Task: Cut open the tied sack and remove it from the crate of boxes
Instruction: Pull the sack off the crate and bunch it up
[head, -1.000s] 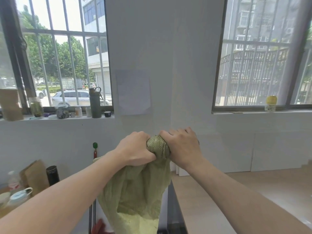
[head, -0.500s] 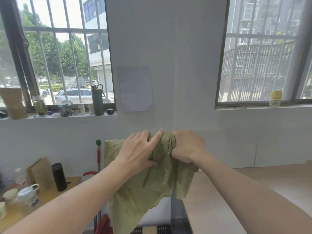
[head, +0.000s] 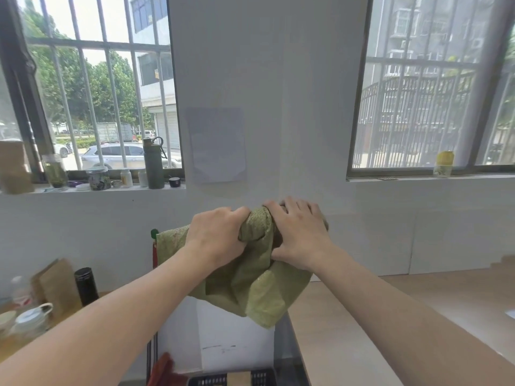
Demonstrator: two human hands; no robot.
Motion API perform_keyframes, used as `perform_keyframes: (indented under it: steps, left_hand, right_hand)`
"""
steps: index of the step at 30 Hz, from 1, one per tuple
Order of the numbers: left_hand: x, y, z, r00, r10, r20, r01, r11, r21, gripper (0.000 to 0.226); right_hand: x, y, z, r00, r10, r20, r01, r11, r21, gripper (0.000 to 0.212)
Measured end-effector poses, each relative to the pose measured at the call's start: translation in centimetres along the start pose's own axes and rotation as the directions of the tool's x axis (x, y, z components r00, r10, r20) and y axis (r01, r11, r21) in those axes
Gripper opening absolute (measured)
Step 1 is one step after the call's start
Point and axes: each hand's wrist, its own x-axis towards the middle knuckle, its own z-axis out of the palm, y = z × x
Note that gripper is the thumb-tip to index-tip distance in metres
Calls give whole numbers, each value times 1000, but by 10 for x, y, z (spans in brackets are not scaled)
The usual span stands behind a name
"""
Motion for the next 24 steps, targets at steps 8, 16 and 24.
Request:
perform_keyframes:
  steps: [8,16,24]
  left_hand:
    - [0,-2,-6,989,-113,93,137,941,-311,17]
    - [-6,-4,-29,942,-12,335,210,801,-561,10]
    - [-22,-7,-22,953,16,303,161,821,-548,20]
  right_hand:
    - [1,-10,0,997,-21,-80,6,983,-184,109]
    - [0,-8,12,954,-81,-289,24,980,-198,43]
    - [-1,-19,5,995,-34,-90,23,992,-122,36]
